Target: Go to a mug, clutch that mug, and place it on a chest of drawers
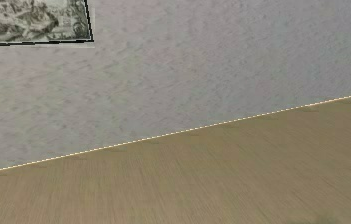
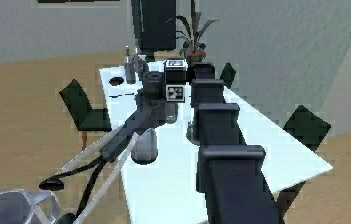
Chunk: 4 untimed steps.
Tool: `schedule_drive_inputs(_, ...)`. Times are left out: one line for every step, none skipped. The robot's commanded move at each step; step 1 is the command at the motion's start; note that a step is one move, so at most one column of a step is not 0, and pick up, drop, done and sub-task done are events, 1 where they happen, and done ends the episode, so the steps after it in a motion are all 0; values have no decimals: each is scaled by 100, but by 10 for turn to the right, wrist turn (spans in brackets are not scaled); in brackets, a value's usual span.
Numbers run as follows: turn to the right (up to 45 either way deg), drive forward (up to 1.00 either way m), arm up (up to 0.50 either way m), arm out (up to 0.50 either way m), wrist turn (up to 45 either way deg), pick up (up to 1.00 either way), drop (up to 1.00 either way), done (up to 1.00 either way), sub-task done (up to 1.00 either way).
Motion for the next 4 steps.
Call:
schedule_drive_inputs(0,0,0,-22,0,0,0,0,0)
schedule_drive_inputs(-450,0,0,0,0,0,0,0,0)
schedule_drive_inputs(-450,0,0,0,0,0,0,0,0)
schedule_drive_inputs(-450,0,0,0,0,0,0,0,0)
